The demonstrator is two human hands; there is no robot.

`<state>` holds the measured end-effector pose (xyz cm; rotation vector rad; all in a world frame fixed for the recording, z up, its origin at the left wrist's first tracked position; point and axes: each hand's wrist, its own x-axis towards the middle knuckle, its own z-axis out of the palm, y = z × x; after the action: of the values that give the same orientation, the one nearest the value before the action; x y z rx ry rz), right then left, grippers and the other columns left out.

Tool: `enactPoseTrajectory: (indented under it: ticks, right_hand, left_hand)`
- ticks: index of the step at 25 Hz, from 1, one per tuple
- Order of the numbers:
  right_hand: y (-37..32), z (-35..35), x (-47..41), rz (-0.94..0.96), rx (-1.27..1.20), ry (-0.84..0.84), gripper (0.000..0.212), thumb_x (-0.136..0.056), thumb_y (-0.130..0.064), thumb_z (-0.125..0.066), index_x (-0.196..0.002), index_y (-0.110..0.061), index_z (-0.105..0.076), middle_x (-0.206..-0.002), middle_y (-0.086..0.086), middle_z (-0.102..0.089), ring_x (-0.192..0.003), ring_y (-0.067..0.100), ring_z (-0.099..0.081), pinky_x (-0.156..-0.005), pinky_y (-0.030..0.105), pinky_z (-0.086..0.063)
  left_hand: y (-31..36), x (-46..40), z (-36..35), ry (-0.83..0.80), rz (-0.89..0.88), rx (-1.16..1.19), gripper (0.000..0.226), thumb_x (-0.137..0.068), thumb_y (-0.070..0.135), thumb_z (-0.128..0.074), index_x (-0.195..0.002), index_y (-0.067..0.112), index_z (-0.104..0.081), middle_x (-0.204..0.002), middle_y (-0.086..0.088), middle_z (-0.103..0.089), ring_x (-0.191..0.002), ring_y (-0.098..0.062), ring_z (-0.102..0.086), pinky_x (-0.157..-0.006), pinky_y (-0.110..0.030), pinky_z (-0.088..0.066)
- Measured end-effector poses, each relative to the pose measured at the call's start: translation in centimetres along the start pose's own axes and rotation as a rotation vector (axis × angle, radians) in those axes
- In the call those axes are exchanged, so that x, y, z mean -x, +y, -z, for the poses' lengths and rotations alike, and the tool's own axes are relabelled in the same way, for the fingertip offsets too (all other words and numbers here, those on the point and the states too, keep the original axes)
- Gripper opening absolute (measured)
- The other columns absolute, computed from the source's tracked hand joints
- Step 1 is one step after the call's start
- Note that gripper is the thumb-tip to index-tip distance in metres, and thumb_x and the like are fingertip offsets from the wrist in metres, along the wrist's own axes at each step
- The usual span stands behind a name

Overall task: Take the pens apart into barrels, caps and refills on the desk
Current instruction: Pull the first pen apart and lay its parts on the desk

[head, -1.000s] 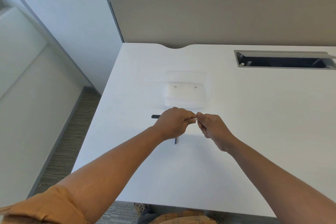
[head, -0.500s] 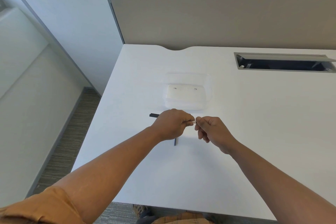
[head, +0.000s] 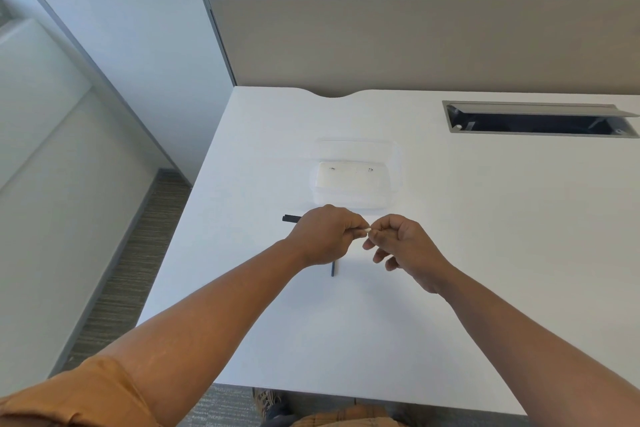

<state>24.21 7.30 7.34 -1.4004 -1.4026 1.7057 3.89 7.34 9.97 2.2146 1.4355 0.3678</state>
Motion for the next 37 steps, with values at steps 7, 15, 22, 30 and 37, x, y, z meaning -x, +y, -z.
enactPoseTrajectory:
  ticks: [7, 15, 22, 30, 37]
  right_hand:
    - [-0.1, -0.1, 0.2, -0.016, 0.038, 0.022, 0.020, -0.101, -0.027, -0.062, -0.091, -0.011, -0.068, -0.080, 0.007, -0.078, -0.064, 0.017, -0.066, -0.054, 0.027, -0.049]
    - [0.1, -0.1, -0.1, 0.021, 0.140, 0.066, 0.025, -0.102, -0.022, -0.058, -0.082, -0.011, -0.069, -0.068, 0.005, -0.075, -0.057, 0.015, -0.064, -0.053, 0.026, -0.046]
    - [0.5, 0.1, 0.0, 0.117, 0.033, 0.061, 0.008, -0.097, -0.016, -0.066, -0.091, -0.012, -0.070, -0.084, 0.009, -0.078, -0.071, 0.017, -0.072, -0.065, 0.022, -0.055]
    - [0.1, 0.7, -0.3, 0.055, 0.065, 0.018, 0.004, -0.096, -0.015, -0.068, -0.095, -0.012, -0.070, -0.077, 0.002, -0.075, -0.064, 0.013, -0.065, -0.059, 0.024, -0.052]
    - [0.1, 1.0, -0.5, 0.026, 0.070, 0.001, 0.005, -0.093, -0.013, -0.070, -0.097, -0.011, -0.072, -0.080, 0.001, -0.072, -0.063, 0.015, -0.065, -0.057, 0.025, -0.052]
  left_hand:
    - [0.2, 0.3, -0.6, -0.022, 0.012, -0.012, 0.022, -0.101, 0.028, -0.055, -0.104, 0.024, -0.076, -0.090, 0.005, -0.075, -0.082, -0.021, -0.064, -0.069, -0.040, -0.055]
    - [0.3, 0.2, -0.7, -0.021, 0.020, -0.009, 0.022, -0.100, 0.029, -0.054, -0.101, 0.024, -0.075, -0.088, 0.005, -0.075, -0.080, -0.019, -0.063, -0.067, -0.039, -0.054]
    - [0.0, -0.1, -0.7, -0.018, 0.059, -0.038, 0.025, -0.100, 0.036, -0.050, -0.099, 0.029, -0.074, -0.086, 0.008, -0.074, -0.080, -0.017, -0.063, -0.065, -0.038, -0.055]
    - [-0.6, -0.1, -1.1, 0.001, 0.038, -0.054, 0.027, -0.100, 0.036, -0.049, -0.096, 0.026, -0.073, -0.083, 0.006, -0.072, -0.078, -0.017, -0.061, -0.065, -0.039, -0.055]
    - [-0.6, -0.1, -1.1, 0.001, 0.031, -0.084, 0.026, -0.100, 0.036, -0.049, -0.098, 0.027, -0.073, -0.083, 0.007, -0.072, -0.078, -0.018, -0.061, -0.065, -0.039, -0.055]
